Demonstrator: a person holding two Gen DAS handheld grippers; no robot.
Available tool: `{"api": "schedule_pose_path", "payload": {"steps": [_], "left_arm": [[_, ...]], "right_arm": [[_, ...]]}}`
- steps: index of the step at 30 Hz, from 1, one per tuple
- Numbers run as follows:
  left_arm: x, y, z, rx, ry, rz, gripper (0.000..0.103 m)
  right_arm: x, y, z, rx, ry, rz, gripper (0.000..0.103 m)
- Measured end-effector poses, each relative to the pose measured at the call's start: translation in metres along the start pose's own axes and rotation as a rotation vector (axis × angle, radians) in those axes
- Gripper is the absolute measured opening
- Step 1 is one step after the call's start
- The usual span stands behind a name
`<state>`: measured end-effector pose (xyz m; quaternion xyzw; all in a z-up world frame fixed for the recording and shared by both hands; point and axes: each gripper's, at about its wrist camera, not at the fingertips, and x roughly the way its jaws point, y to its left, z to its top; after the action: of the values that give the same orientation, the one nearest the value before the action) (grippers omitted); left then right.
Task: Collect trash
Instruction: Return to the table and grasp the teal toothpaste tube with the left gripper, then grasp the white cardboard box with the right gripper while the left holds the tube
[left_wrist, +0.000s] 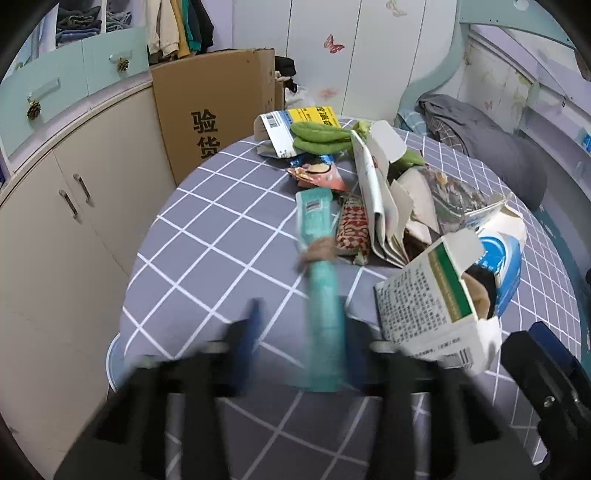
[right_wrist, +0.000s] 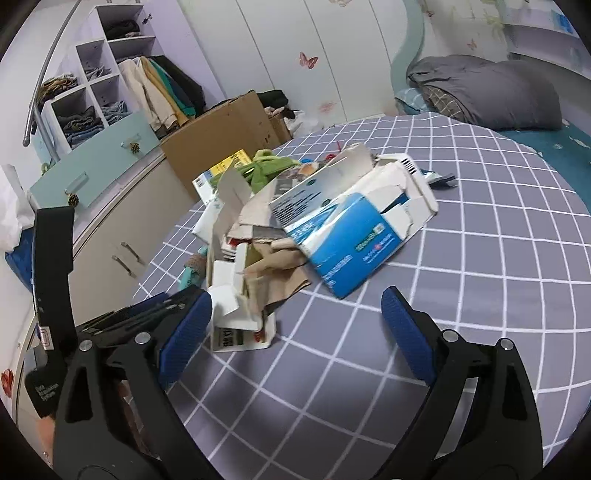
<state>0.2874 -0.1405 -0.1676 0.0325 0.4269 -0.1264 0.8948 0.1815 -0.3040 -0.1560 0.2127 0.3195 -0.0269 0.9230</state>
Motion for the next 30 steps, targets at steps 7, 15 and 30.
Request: {"api": "schedule_pose_path", "payload": {"steps": [7,15,30], "left_arm": [[-0.020,0.018,-0.014,-0.019,-0.025,-0.030,0.012],[-0.036,0.042,-0.027,-0.062,-0.052,-0.058,0.011],[-0.036,0.060,-0.028,-0.091,-0.061,-0.113,0.011]], "right_arm": [[-0.002,0.018,-0.007,-0.015,0.003,0.036,0.091],[0.002,0.048,-0.002,-0.117,-0.002,0.054,0.067],[0.029,0.069,-0.003,-0.209,0.072,-0.009,0.032]]}}
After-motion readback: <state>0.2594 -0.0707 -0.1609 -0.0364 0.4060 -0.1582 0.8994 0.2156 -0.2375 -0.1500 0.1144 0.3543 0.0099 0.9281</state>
